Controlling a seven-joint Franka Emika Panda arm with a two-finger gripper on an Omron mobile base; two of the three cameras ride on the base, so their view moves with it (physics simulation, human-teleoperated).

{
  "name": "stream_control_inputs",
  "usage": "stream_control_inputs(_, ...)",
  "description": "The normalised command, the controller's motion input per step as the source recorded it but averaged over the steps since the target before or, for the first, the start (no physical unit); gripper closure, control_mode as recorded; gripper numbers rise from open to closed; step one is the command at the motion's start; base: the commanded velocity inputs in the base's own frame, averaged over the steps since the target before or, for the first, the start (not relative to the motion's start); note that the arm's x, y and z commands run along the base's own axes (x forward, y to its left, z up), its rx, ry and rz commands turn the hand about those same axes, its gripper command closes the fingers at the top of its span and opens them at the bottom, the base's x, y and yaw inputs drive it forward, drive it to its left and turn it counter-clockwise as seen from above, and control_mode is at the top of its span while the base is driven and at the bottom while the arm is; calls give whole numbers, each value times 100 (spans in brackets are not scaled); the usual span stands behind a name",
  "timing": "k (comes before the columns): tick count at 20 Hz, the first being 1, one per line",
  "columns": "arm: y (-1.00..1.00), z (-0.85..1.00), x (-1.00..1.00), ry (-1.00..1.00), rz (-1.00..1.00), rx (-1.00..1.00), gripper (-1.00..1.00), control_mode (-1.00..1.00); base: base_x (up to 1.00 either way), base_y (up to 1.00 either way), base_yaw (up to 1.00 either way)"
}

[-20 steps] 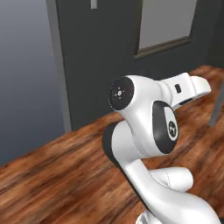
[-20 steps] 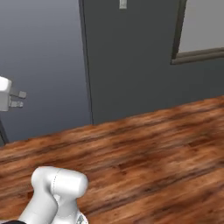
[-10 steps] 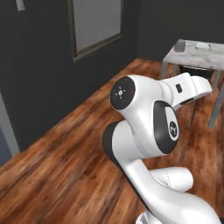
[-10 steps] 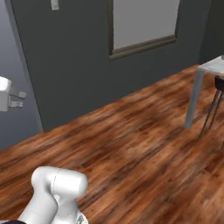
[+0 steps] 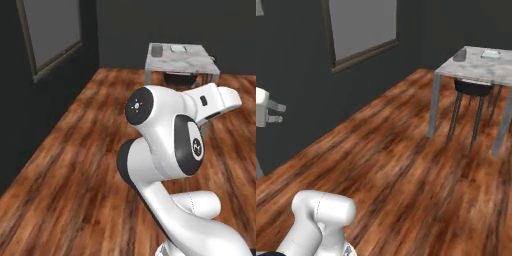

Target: Pick the jar and jar from the dining table and place them in the open cabinet. Close the cabinet after placing the objects.

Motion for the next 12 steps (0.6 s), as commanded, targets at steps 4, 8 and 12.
stream_control_inputs(4,0,0,0,0,0,0,-100,100,52,72,-48)
stream_control_inputs(8,0,0,0,0,0,0,-100,100,55,80,-45)
stream_control_inputs(12,0,0,0,0,0,0,-100,100,63,80,-44)
